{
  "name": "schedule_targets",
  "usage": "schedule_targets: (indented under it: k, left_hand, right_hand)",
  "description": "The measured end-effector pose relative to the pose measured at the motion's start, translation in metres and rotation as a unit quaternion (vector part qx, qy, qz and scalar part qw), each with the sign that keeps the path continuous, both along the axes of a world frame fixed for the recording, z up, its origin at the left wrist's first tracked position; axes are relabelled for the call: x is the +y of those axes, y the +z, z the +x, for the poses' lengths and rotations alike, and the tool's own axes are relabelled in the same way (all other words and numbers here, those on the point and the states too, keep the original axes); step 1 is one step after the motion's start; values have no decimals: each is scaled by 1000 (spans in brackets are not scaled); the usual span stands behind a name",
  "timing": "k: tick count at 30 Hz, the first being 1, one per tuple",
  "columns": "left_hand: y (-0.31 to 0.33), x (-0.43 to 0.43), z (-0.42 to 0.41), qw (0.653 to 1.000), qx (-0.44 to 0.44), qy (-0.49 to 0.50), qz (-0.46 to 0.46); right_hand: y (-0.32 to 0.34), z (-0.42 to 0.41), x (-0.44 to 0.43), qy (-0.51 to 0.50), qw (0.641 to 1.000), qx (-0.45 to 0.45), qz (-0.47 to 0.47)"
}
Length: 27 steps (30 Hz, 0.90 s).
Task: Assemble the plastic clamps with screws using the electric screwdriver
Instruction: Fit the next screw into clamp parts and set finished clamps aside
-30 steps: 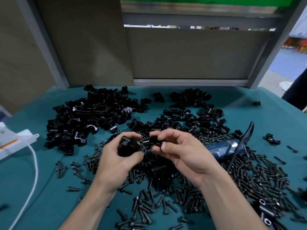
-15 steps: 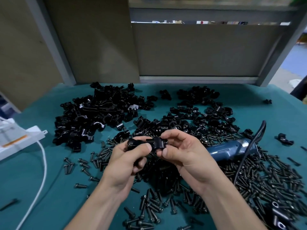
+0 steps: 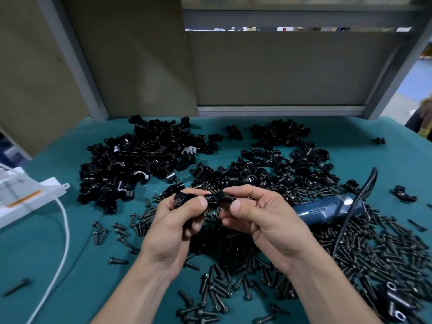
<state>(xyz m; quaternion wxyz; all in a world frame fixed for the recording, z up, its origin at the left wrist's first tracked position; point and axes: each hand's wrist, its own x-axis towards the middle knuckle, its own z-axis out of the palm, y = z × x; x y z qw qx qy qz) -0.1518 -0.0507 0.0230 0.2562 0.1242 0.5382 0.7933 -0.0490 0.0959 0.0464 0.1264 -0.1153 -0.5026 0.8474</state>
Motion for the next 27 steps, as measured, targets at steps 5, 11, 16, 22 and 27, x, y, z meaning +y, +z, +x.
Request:
schedule_targets:
  k: [5, 11, 16, 22, 27]
  left_hand:
    - [2, 1, 1, 1000, 13, 8, -10]
    - [4, 2, -1, 997, 36, 61, -29]
    - [1, 1, -3, 997, 16, 69, -38]
    - [-1, 2, -3, 996, 30, 64, -47]
    - [-1, 1, -3, 996, 53, 56, -49]
  right_hand:
    - [1, 1, 3, 10, 1000, -14, 1]
    - [15, -2, 51, -171, 915, -160, 329]
    - [14, -31, 95, -140, 876, -234, 398]
    - [16, -81, 106, 0, 673, -246, 698]
    - [2, -89, 122, 70, 594, -260, 758]
